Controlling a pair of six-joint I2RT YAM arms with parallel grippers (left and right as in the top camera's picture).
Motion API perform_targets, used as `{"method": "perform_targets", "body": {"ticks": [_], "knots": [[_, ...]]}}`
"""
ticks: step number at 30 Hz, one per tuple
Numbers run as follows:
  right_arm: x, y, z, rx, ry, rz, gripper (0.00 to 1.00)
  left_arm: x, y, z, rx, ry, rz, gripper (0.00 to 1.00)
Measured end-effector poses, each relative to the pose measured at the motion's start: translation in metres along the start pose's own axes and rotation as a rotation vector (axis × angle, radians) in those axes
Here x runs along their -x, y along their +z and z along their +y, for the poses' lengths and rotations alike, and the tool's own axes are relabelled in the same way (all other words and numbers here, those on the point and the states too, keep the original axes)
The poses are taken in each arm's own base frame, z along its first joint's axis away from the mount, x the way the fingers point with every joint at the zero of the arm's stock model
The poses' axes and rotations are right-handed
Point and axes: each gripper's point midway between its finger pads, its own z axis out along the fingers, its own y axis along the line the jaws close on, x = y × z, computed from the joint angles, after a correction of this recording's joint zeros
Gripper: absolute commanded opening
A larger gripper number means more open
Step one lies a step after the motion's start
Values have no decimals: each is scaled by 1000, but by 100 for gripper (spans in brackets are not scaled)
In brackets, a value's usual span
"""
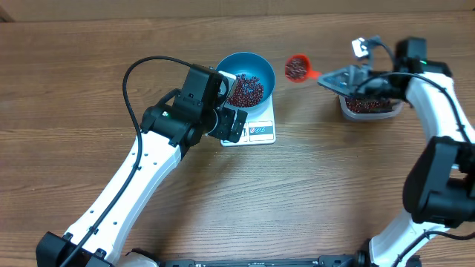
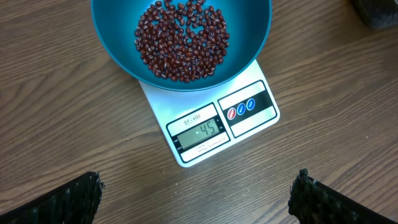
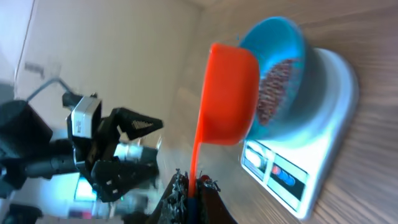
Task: Scoop item into bowl and weigh 150g on scale
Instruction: 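Lift the filled scoop and carry it over the teal bowl, then tip the scoop with the right gripper to pour beans into the bowl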
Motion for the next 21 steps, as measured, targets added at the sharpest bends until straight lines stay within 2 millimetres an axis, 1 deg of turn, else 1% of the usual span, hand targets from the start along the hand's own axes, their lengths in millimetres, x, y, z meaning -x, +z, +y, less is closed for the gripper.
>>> {"method": "perform_targets", "body": {"ticks": [2, 5, 8, 11, 17, 19, 21], "knots": [[3, 19, 7, 7, -41, 28, 4, 0, 0, 0, 0, 0, 0, 100], [0, 46, 12, -10, -59, 71, 4, 0, 0, 0, 0, 0, 0, 99], [-7, 69, 13, -46, -65, 112, 4, 0, 0, 0, 0, 0, 0, 99], [-16, 87, 10, -101, -63, 149, 4, 0, 0, 0, 0, 0, 0, 99], [-31, 113, 1, -224, -93, 205, 4, 0, 0, 0, 0, 0, 0, 99], [-32, 118, -1, -257, -106, 214, 4, 0, 0, 0, 0, 0, 0, 99], [-30, 120, -1, -286, -126, 212, 4, 0, 0, 0, 0, 0, 0, 100]]}}
